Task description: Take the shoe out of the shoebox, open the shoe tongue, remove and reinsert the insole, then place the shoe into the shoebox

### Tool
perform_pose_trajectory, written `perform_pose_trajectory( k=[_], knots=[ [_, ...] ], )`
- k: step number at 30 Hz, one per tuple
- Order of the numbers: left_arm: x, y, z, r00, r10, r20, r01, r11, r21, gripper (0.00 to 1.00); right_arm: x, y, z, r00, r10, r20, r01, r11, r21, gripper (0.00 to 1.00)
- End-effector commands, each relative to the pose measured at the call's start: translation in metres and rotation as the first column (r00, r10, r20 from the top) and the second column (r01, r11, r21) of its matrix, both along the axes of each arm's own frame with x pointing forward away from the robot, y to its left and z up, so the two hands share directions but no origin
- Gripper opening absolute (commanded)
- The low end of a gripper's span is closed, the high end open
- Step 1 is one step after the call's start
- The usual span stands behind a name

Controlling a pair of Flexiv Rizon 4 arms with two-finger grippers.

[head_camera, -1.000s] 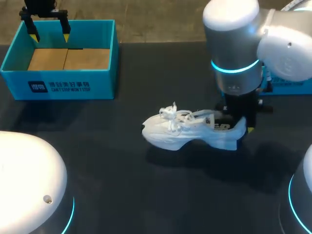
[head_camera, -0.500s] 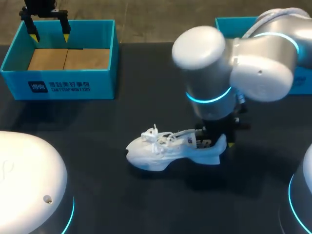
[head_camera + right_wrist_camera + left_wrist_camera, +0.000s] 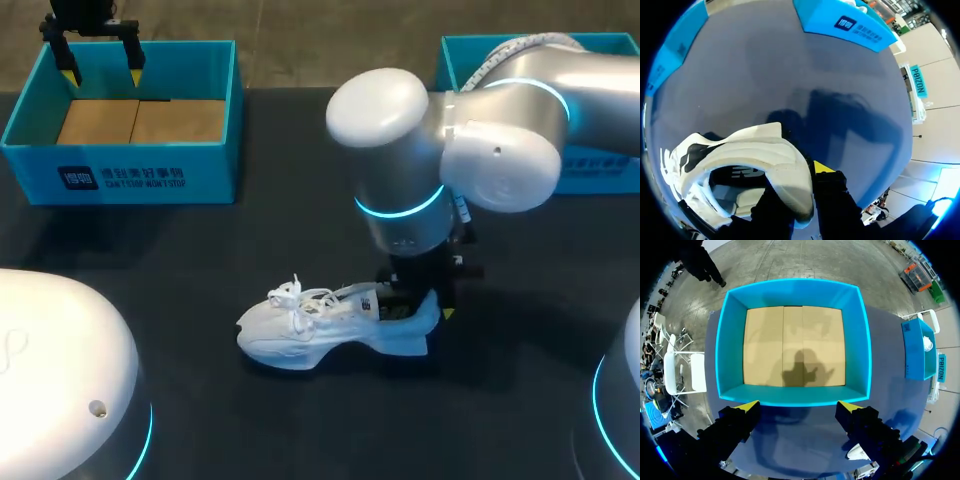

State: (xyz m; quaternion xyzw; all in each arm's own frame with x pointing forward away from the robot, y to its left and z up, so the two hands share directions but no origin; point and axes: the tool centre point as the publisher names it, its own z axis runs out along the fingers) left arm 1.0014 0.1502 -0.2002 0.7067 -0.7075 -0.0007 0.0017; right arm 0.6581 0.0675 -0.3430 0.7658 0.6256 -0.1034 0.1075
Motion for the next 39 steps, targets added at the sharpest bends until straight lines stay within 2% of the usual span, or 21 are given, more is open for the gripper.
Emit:
perform_pose_trajectory(
  k=[1,6,14,24,37,38,39],
  knots=[
    [-0.001,0.000,0.000,1.000,0.000,0.002,0.000,1.000,0.000,1.00,-0.011,0.024,-0.006,0.999,-0.033,0.006,0.033,0.997,-0.069,0.00],
    [-0.001,0.000,0.000,1.000,0.000,0.002,0.000,1.000,0.000,1.00,-0.014,0.031,-0.018,0.999,-0.035,-0.024,0.033,0.997,-0.069,0.00],
    [-0.001,0.000,0.000,1.000,0.000,0.002,0.000,1.000,0.000,1.00,-0.010,0.029,-0.030,0.997,-0.060,-0.041,0.058,0.996,-0.071,0.00],
    [-0.001,0.000,0.000,1.000,0.000,0.002,0.000,1.000,0.000,1.00,-0.006,0.024,-0.028,0.997,-0.075,-0.032,0.072,0.995,-0.066,0.00],
    [-0.001,0.000,0.000,1.000,0.000,0.002,0.000,1.000,0.000,1.00,0.000,0.019,-0.035,0.993,-0.111,-0.049,0.109,0.993,-0.036,0.00],
    [-0.001,0.000,0.000,1.000,0.000,0.002,0.000,1.000,0.000,1.00,0.000,0.018,-0.035,0.992,-0.112,-0.049,0.111,0.993,-0.036,0.09],
    [-0.001,0.000,0.000,1.000,0.000,0.002,0.000,1.000,0.000,1.00,-0.001,0.018,-0.034,0.992,-0.118,-0.047,0.116,0.993,-0.033,0.42]
  ],
)
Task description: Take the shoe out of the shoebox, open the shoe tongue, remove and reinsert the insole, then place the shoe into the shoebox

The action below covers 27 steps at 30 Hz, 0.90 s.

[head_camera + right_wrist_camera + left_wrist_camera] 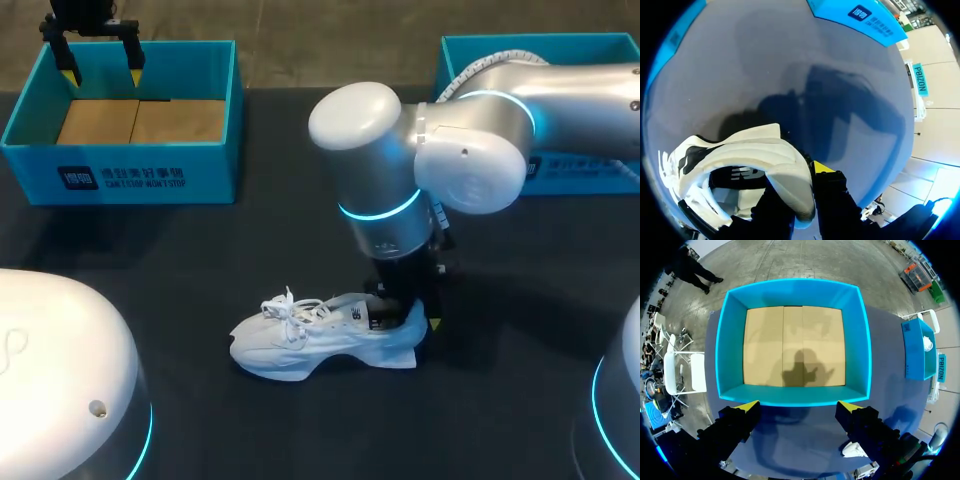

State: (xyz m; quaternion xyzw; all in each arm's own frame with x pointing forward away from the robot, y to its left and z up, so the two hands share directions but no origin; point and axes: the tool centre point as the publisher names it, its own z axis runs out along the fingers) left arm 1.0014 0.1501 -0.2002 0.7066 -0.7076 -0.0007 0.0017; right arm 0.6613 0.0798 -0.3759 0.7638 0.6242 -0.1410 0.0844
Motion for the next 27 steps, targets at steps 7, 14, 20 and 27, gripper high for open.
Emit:
perform_pose_trajectory(
  k=[7,14,20,27],
  knots=[
    [-0.001,0.000,0.000,1.000,0.000,0.002,0.000,1.000,0.000,1.00,-0.007,0.006,0.014,0.990,-0.121,0.067,0.121,0.993,0.007,1.00],
    [-0.001,0.000,0.000,1.000,0.000,0.002,0.000,1.000,0.000,1.00,-0.010,0.003,0.038,0.992,-0.113,0.053,0.107,0.988,0.110,1.00],
    [-0.001,0.000,0.000,1.000,0.000,0.002,0.000,1.000,0.000,1.00,-0.008,-0.007,0.062,0.999,-0.036,0.035,0.025,0.964,0.264,1.00],
    [-0.001,0.000,0.000,1.000,0.000,0.002,0.000,1.000,0.000,1.00,-0.001,-0.013,0.084,0.992,0.105,0.068,-0.122,0.936,0.331,1.00]
  ],
)
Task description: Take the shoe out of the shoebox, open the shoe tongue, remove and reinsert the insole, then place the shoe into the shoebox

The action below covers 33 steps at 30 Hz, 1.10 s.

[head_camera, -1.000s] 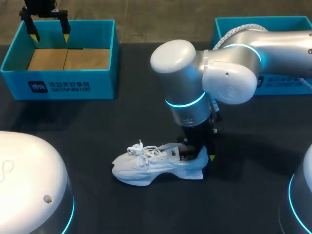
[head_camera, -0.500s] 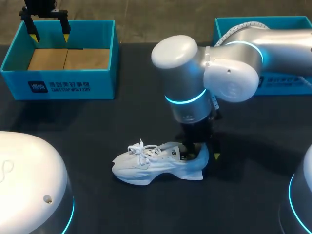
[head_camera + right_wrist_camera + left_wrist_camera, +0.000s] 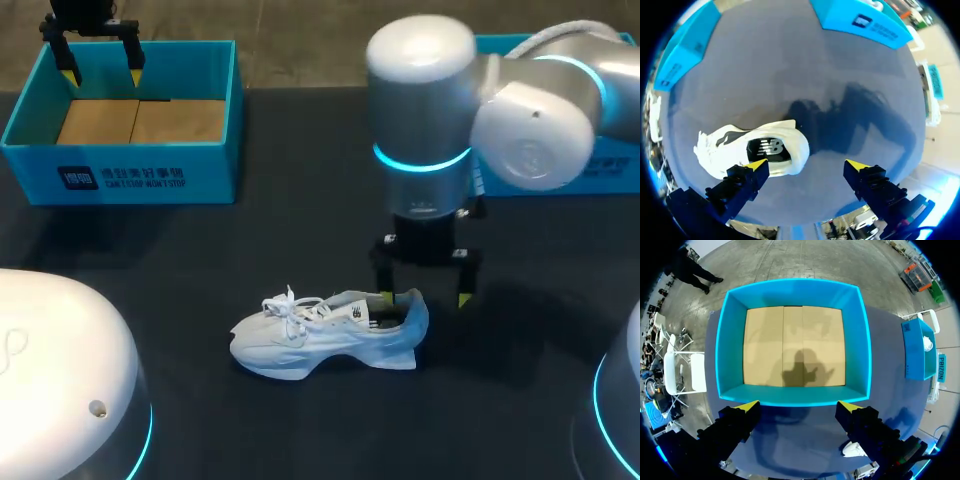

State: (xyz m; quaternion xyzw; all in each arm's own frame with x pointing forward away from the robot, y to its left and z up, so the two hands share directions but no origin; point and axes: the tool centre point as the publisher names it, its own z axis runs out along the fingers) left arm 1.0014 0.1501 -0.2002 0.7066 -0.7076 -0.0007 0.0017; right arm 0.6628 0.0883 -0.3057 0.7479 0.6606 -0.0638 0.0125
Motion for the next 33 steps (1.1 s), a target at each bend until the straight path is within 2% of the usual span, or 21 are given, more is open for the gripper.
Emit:
perform_pose_trajectory(
  k=[1,5,8,11,13,27,29,33],
  knots=[
    [-0.001,0.000,0.000,1.000,0.000,0.002,0.000,1.000,0.000,1.00,-0.002,-0.023,0.017,0.997,0.070,0.042,-0.075,0.988,0.137,1.00],
    [-0.001,0.000,0.000,1.000,0.000,0.002,0.000,1.000,0.000,1.00,0.002,-0.032,0.024,0.987,0.148,0.068,-0.157,0.975,0.160,1.00],
    [-0.001,0.000,0.000,1.000,0.000,0.002,0.000,1.000,0.000,1.00,0.005,-0.037,0.029,0.961,0.254,0.112,-0.272,0.941,0.203,1.00],
    [-0.001,0.000,0.000,1.000,0.000,0.002,0.000,1.000,0.000,1.00,0.005,-0.041,0.033,0.894,0.409,0.183,-0.447,0.840,0.307,1.00],
    [-0.001,0.000,0.000,1.000,0.000,0.002,0.000,1.000,0.000,1.00,0.011,-0.040,0.033,0.891,0.432,0.136,-0.450,0.806,0.384,1.00],
    [-0.001,0.000,0.000,1.000,0.000,0.002,0.000,1.000,0.000,1.00,0.011,-0.040,0.033,0.891,0.432,0.136,-0.450,0.806,0.384,1.00],
    [-0.001,0.000,0.000,1.000,0.000,0.002,0.000,1.000,0.000,1.00,0.013,-0.055,0.031,0.840,0.485,0.244,-0.539,0.690,0.483,1.00],
    [-0.001,0.000,0.000,1.000,0.000,0.002,0.000,1.000,0.000,1.00,0.013,-0.082,0.029,0.748,0.491,0.447,-0.664,0.567,0.487,1.00]
  ],
)
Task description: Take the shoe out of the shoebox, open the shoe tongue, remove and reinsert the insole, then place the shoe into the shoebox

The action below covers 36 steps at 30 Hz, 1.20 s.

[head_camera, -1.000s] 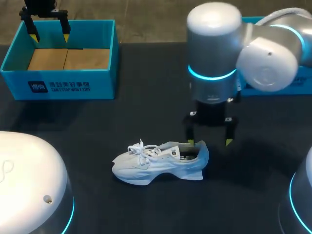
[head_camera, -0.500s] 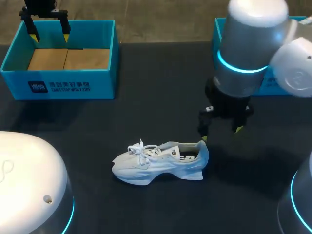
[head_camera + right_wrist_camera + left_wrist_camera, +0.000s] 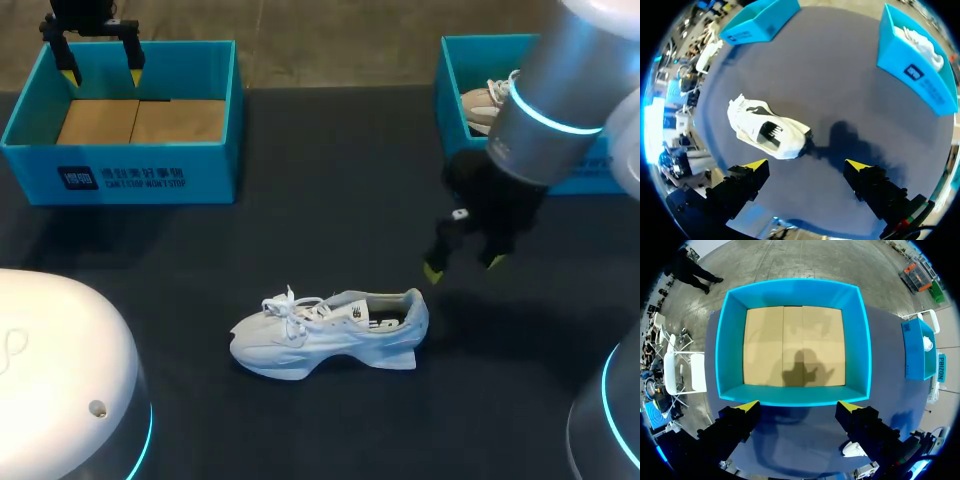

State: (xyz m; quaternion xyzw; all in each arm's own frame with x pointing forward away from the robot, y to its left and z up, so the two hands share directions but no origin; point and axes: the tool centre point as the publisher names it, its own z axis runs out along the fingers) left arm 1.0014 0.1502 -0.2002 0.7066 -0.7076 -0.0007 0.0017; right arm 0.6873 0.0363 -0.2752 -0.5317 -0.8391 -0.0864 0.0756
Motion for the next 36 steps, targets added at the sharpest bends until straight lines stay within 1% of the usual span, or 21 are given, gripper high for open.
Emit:
perform_pose_trajectory(
  k=[1,2,3,4,5,7,22,23,25,26,27,28,29,30,31,33,36],
  knots=[
    [-0.001,0.000,0.000,1.000,0.000,0.002,0.000,1.000,0.000,1.00,-0.011,-0.037,-0.001,0.978,0.096,0.185,-0.162,0.909,0.384,1.00],
    [-0.001,0.000,0.000,1.000,0.000,0.002,0.000,1.000,0.000,1.00,-0.012,-0.041,-0.001,0.968,0.111,0.226,-0.194,0.900,0.390,1.00],
    [-0.001,0.000,0.000,1.000,0.000,0.002,0.000,1.000,0.000,1.00,-0.013,-0.044,-0.002,0.956,0.112,0.271,-0.211,0.904,0.371,1.00],
    [-0.001,0.000,0.000,1.000,0.000,0.002,0.000,1.000,0.000,1.00,-0.013,-0.047,-0.005,0.950,0.114,0.291,-0.219,0.907,0.361,1.00],
    [-0.001,0.000,0.000,1.000,0.000,0.002,0.000,1.000,0.000,1.00,-0.012,-0.049,-0.009,0.948,0.123,0.295,-0.230,0.902,0.365,1.00],
    [-0.001,0.000,0.000,1.000,0.000,0.002,0.000,1.000,0.000,1.00,-0.009,-0.053,-0.021,0.945,0.199,0.259,-0.289,0.878,0.380,1.00],
    [-0.001,0.000,0.000,1.000,0.000,0.002,0.000,1.000,0.000,1.00,-0.009,-0.053,-0.021,0.945,0.199,0.259,-0.289,0.878,0.380,1.00],
    [-0.001,0.000,0.000,1.000,0.000,0.002,0.000,1.000,0.000,1.00,-0.011,-0.052,-0.023,0.917,0.227,0.327,-0.340,0.874,0.348,1.00],
    [-0.001,0.000,0.000,1.000,0.000,0.002,0.000,1.000,0.000,1.00,-0.013,-0.056,-0.029,0.885,0.217,0.412,-0.381,0.846,0.372,1.00],
    [-0.001,0.000,0.000,1.000,0.000,0.002,0.000,1.000,0.000,1.00,-0.014,-0.057,-0.033,0.863,0.222,0.454,-0.398,0.852,0.340,1.00],
    [-0.001,0.000,0.000,1.000,0.000,0.002,0.000,1.000,0.000,1.00,-0.015,-0.058,-0.037,0.852,0.213,0.478,-0.400,0.854,0.333,1.00],
    [-0.001,0.000,0.000,1.000,0.000,0.002,0.000,1.000,0.000,1.00,-0.016,-0.059,-0.040,0.830,0.220,0.513,-0.431,0.837,0.338,1.00],
    [-0.001,0.000,0.000,1.000,0.000,0.002,0.000,1.000,0.000,1.00,-0.018,-0.060,-0.042,0.811,0.224,0.540,-0.446,0.834,0.324,1.00],
    [-0.001,0.000,0.000,1.000,0.000,0.002,0.000,1.000,0.000,1.00,-0.018,-0.060,-0.043,0.802,0.216,0.557,-0.440,0.844,0.306,1.00],
    [-0.001,0.000,0.000,1.000,0.000,0.002,0.000,1.000,0.000,1.00,-0.019,-0.060,-0.045,0.782,0.219,0.584,-0.457,0.839,0.297,1.00],
    [-0.001,0.000,0.000,1.000,0.000,0.002,0.000,1.000,0.000,1.00,-0.019,-0.061,-0.046,0.762,0.222,0.608,-0.466,0.840,0.277,1.00],
    [-0.001,0.000,0.000,1.000,0.000,0.002,0.000,1.000,0.000,1.00,-0.018,-0.064,-0.049,0.730,0.218,0.648,-0.492,0.826,0.277,1.00]
  ],
)
